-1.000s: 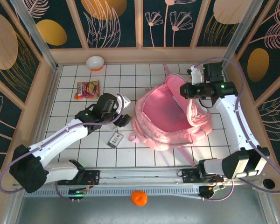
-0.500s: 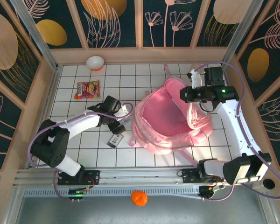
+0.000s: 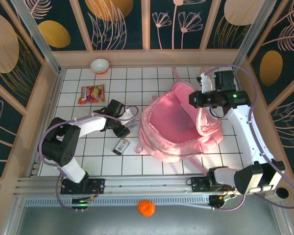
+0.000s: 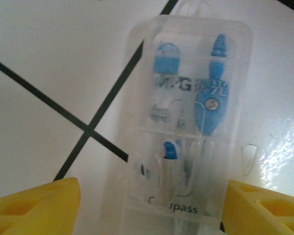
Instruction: Pack the student bag
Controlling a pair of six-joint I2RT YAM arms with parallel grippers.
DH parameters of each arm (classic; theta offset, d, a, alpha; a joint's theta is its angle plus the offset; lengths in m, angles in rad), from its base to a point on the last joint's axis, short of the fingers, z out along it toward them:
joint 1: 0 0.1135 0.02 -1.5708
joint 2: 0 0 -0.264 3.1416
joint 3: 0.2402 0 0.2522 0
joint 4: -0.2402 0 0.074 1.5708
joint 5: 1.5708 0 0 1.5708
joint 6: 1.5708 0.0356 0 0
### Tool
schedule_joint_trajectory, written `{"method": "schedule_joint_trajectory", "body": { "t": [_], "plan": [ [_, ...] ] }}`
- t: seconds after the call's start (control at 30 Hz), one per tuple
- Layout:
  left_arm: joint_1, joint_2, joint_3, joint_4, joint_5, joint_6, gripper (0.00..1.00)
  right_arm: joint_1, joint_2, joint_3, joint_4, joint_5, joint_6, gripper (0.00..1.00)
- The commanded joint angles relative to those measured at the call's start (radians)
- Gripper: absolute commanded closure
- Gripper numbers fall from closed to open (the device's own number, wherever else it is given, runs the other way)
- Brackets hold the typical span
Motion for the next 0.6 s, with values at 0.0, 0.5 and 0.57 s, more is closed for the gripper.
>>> {"method": "schedule_joint_trajectory", "body": {
  "t": [0.0, 0.5, 0.57],
  "plan": [
    [0.006, 0.063, 0.013, 0.019, -0.003, 0.012, 0.35, -0.007, -0.047, 0.015, 0.088, -0.064, 0.019, 1.00],
    [0.010, -0.157, 0.060, -0.047, 0.024, -0.088, 0.62, 0.062, -0.010, -0.030, 0.203, -0.120, 0.179, 1.00],
    [0.010, -0.187, 0.093, -0.081, 0.028, -0.128, 0.62, 0.083, 0.006, -0.030, 0.236, -0.099, 0.222, 1.00]
  ]
}}
